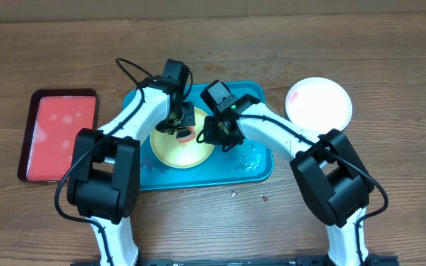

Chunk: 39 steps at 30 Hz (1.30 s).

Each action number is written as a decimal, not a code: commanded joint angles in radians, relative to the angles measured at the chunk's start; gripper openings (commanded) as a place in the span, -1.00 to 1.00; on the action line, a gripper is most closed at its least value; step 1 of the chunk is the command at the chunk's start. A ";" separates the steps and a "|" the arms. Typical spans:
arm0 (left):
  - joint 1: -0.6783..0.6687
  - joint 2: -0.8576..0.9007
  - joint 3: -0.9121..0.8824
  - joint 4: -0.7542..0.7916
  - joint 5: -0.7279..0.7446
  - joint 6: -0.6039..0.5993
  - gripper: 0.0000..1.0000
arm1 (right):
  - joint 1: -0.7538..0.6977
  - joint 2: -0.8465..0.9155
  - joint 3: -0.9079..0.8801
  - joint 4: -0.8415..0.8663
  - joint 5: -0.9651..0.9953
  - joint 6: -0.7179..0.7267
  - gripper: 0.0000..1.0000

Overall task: Clean dirty plates on tray and stack at the side
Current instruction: 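Scrub the yellow plate with the left-held sponge while right holds it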

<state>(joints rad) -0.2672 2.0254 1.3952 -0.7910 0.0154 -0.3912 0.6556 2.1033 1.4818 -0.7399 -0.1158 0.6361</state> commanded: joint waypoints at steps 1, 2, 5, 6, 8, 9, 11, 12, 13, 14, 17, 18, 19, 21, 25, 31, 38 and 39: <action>0.056 0.015 -0.021 -0.059 -0.232 -0.013 -0.92 | 0.003 0.001 -0.004 -0.005 0.011 -0.016 -0.92; 0.067 0.015 -0.016 -0.076 -0.258 -0.013 -0.92 | 0.003 0.001 -0.004 -0.005 0.011 -0.016 -0.92; 0.097 0.014 0.023 -0.142 -0.314 -0.012 -0.91 | 0.003 0.001 -0.004 -0.006 0.011 -0.016 -0.92; 0.101 0.014 0.037 -0.158 -0.314 -0.013 -0.92 | 0.003 0.001 -0.004 -0.006 0.011 -0.016 -0.92; 0.105 0.014 0.071 -0.192 -0.307 -0.013 -0.91 | 0.003 0.001 -0.004 -0.005 0.011 -0.016 -0.92; 0.105 0.014 0.088 -0.201 -0.290 -0.013 -0.92 | 0.003 0.001 -0.004 -0.005 0.011 -0.016 -0.92; 0.101 0.014 0.096 -0.195 -0.198 -0.013 -0.91 | 0.003 0.001 -0.004 -0.004 0.011 -0.015 -0.92; 0.098 0.014 0.095 -0.187 -0.102 -0.013 -0.92 | 0.003 0.001 -0.004 0.000 0.011 -0.015 -0.93; 0.096 0.015 0.089 -0.177 -0.027 -0.013 -0.92 | 0.003 0.001 -0.004 0.003 0.011 -0.015 -0.92; 0.090 0.015 0.074 -0.153 0.080 -0.013 -0.92 | 0.003 0.001 -0.004 0.006 0.011 -0.015 -0.92; 0.064 0.015 0.033 -0.090 0.208 -0.013 -0.92 | 0.003 0.001 -0.004 0.009 0.011 -0.015 -0.93; 0.056 0.015 0.022 -0.078 0.211 -0.012 -0.91 | 0.003 0.001 -0.004 0.008 0.010 -0.015 -0.93; 0.040 0.015 -0.001 -0.052 0.203 0.004 -0.92 | 0.003 0.001 -0.004 0.005 0.011 -0.015 -0.93; 0.021 0.015 -0.034 -0.027 0.143 0.010 -0.91 | 0.003 0.001 -0.004 0.002 0.011 -0.015 -0.92; 0.014 0.015 -0.051 -0.064 -0.070 0.010 -0.92 | 0.003 0.001 -0.004 0.001 0.011 -0.015 -0.92; 0.072 0.014 0.026 -0.258 -0.326 0.002 -0.91 | 0.003 0.001 -0.004 0.000 0.011 -0.015 -0.92; 0.156 -0.007 0.224 -0.444 -0.352 -0.143 -0.92 | 0.003 0.001 -0.004 -0.009 0.061 -0.016 -0.92; 0.171 -0.017 0.244 -0.447 -0.352 -0.148 -0.91 | 0.003 0.001 -0.004 -0.014 0.063 -0.021 -0.93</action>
<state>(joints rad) -0.1493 2.0308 1.5566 -1.2243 -0.2543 -0.4603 0.6674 2.1033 1.4818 -0.7471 -0.1131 0.6243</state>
